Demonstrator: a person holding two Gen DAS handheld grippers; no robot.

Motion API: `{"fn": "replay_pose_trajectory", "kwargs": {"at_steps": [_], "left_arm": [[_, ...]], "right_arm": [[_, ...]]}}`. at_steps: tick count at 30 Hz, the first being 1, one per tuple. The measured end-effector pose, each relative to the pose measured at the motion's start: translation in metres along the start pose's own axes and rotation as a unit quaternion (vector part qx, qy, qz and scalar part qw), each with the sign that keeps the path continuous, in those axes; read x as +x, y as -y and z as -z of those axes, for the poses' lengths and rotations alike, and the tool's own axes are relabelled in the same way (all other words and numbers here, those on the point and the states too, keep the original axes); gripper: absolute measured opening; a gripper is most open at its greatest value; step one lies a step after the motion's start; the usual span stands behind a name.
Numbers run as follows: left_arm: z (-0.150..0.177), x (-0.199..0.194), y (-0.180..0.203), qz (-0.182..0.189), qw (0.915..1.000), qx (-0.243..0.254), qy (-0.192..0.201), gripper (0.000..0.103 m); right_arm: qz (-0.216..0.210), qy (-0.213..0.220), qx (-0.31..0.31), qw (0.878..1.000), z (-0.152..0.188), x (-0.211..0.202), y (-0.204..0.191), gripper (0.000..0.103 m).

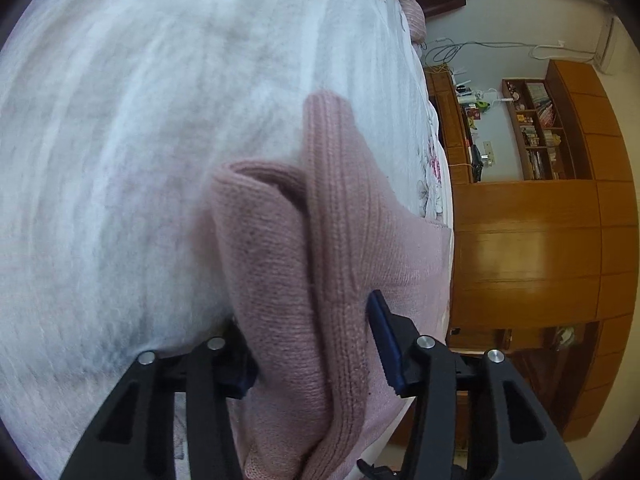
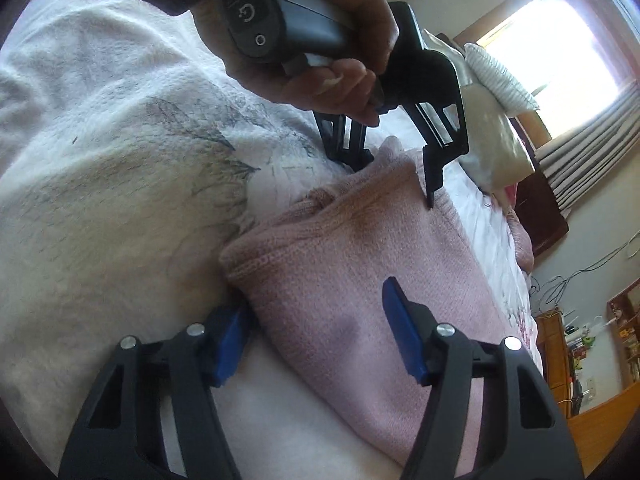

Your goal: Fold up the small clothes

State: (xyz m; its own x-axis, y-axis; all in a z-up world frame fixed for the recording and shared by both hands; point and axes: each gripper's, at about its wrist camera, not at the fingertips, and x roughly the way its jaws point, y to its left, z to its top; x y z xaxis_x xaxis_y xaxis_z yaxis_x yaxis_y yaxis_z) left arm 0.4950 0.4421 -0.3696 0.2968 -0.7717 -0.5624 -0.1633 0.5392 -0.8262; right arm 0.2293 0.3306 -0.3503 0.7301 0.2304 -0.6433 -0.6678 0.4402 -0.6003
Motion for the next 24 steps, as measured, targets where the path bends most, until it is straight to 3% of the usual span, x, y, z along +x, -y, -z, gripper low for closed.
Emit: {"fn": "replay_pose_trajectory", "kwargs": {"at_steps": [2, 4, 6, 9, 16, 24], "left_arm": [[-0.002, 0.002, 0.001, 0.000, 1.0000, -0.004, 0.001, 0.049], [-0.003, 0.002, 0.006, -0.011, 0.9999, -0.005, 0.002, 0.048], [-0.001, -0.001, 0.013, -0.028, 0.9996, -0.001, 0.004, 0.036], [0.001, -0.010, 0.029, -0.037, 0.9992, 0.002, 0.013, 0.028], [0.008, -0.019, 0.088, -0.067, 0.9971, 0.021, 0.029, 0.027], [0.013, -0.019, 0.156, -0.115, 0.9915, 0.043, 0.041, 0.027]], "right_arm": [[0.004, 0.000, 0.004, 1.000, -0.006, 0.004, -0.004, 0.050], [-0.003, -0.007, 0.016, 1.000, -0.009, 0.005, -0.003, 0.029], [-0.013, -0.012, 0.039, 0.999, -0.010, 0.002, 0.002, 0.014], [-0.028, 0.000, 0.087, 0.996, -0.013, -0.011, 0.020, 0.012], [-0.055, 0.023, 0.183, 0.981, -0.013, -0.043, 0.064, 0.011], [-0.075, 0.056, 0.292, 0.952, -0.002, -0.081, 0.118, 0.011]]}}
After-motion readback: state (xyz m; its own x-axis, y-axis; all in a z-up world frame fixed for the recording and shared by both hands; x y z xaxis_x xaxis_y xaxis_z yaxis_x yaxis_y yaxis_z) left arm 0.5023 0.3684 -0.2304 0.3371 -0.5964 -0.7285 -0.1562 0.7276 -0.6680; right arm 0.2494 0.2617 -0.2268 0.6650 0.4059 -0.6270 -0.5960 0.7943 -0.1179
